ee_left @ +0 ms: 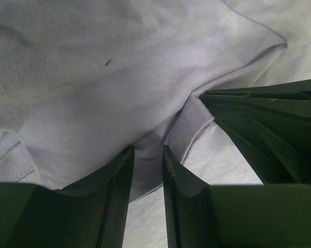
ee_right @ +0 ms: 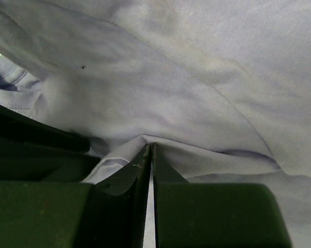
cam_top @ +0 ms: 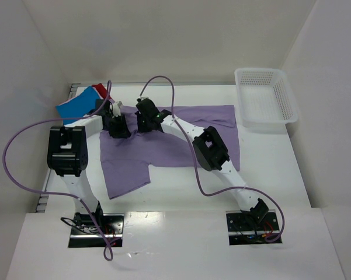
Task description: Fold and stack the t-shirts
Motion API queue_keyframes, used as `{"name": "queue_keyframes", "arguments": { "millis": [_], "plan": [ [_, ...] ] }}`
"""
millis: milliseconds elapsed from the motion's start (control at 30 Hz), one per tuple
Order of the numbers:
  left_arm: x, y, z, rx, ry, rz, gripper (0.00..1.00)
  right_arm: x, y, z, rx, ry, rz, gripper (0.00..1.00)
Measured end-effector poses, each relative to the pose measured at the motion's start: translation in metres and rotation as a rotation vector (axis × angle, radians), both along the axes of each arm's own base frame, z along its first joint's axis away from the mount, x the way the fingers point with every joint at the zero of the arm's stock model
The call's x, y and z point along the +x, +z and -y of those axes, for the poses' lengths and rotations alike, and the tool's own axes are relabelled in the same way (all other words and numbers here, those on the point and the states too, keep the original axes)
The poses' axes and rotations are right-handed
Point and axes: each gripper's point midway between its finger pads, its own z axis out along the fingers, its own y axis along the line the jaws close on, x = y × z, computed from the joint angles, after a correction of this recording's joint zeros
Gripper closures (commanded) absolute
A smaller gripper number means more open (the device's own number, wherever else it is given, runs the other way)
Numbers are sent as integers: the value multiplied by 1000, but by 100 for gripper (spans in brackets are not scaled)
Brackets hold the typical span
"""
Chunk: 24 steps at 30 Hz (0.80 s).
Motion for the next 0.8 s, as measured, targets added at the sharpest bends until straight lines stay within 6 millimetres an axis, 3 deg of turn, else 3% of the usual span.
{"name": "queue_keyframes", "arguments": {
  "millis": [133, 333, 433, 667, 800],
  "plan": [
    [0, 12, 3, -18, -12, 22, 57, 0, 0, 0, 1, 1, 0, 91],
    [11, 59, 11, -54, -39, 135, 57, 1, 0, -2, 4, 1, 2, 91],
    [14, 70, 13, -64, -49, 166, 59, 2, 1, -3, 7, 3, 3, 91],
    [10, 64, 13, -66, -53, 149, 65, 2, 0, -3, 7, 3, 3, 90],
    [7, 49, 14, -71, -54, 114, 68, 2, 0, -3, 6, 3, 3, 87]
  ]
}}
